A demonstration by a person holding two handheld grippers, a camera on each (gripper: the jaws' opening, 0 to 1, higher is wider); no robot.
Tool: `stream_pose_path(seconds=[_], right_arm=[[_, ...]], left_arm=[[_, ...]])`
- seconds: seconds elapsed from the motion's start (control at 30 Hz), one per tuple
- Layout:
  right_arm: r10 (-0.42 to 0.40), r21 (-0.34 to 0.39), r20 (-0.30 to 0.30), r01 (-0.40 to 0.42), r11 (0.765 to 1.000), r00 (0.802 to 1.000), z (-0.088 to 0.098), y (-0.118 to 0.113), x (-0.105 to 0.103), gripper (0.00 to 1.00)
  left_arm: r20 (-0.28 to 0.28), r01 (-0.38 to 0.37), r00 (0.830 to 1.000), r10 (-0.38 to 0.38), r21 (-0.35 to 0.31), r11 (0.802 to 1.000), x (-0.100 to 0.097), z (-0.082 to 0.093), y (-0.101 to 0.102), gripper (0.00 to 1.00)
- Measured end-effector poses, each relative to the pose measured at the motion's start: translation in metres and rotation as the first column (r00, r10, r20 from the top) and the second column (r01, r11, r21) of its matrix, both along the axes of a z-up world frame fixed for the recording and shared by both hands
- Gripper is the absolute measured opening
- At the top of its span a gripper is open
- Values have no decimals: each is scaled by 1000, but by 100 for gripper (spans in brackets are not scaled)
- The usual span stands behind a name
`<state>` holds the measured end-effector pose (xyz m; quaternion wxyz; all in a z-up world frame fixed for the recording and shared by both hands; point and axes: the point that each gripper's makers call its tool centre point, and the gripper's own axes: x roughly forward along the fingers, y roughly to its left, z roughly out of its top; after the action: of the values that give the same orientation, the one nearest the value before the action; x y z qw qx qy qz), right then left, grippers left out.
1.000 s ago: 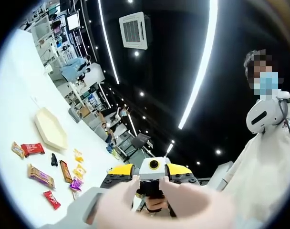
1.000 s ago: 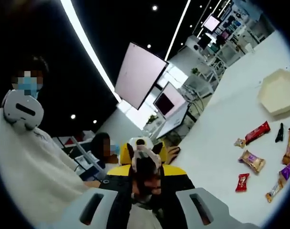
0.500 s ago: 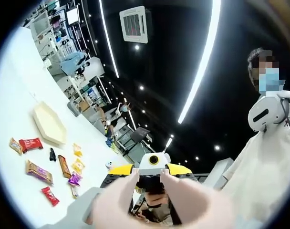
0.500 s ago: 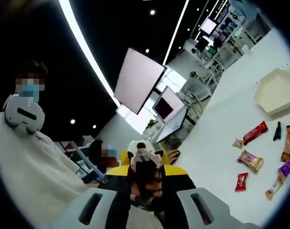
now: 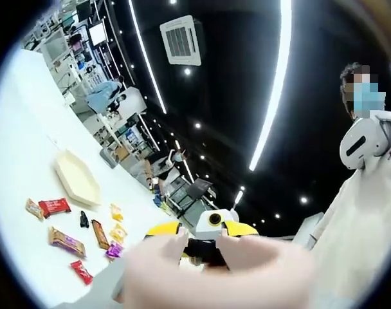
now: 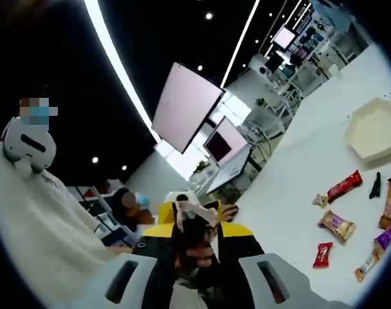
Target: Place the target food into the container with the food tongs after gripping and lifting it, then release it inside without dropping or visibly crushing the food.
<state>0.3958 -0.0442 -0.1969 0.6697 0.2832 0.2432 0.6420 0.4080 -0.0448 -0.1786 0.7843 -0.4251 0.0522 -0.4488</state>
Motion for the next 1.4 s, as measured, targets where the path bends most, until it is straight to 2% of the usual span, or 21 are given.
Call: stream_pose_path(seconds=[0.1,0.2,0.27,0.33,0.47,0.73,0.93,1.03,1.13,1.3,1.4], right_arm=[[-21,-24,13,21,999,1000,-6,-2,4,24],[-34,-50,-1,34,998,999,-14,-7,5,25],[-53,-72,4,53,996,999,-20,-13,6,25],[-76,-72,5,76,994,997,-21,-18,8,25],[-151,-55,-2,151,987,989,-20,-30,15,25],[-221,-69,-12,220,973,975,-28,-43,18,24],[-247,-82,-11,245,966,969,-30,-47,20,24],[-259,-86,-15,257,963,966,-32,-46,22,24],[-271,-83,-20,268,960,962,-34,-44,26,24],[-274,-81,-11,273,959,962,-32,-38,28,24],[-276,-86,4,276,957,961,-33,-38,28,24]], left_arm=[[3,-29,1000,29,17,999,4,-2,4,24],[7,-68,998,68,27,997,8,-4,11,24],[5,-83,997,83,66,994,10,-9,13,24],[2,-105,994,105,143,984,13,-20,16,24],[-4,-120,992,124,210,970,13,-31,16,24],[-9,-136,989,145,288,948,12,-48,10,24],[-21,-152,986,165,293,944,13,-54,13,24],[10,-173,984,180,336,926,13,-58,16,24],[14,-180,982,186,343,922,14,-59,19,24],[33,-237,969,244,402,885,19,-70,32,25],[25,-239,968,251,414,878,18,-75,34,25]])
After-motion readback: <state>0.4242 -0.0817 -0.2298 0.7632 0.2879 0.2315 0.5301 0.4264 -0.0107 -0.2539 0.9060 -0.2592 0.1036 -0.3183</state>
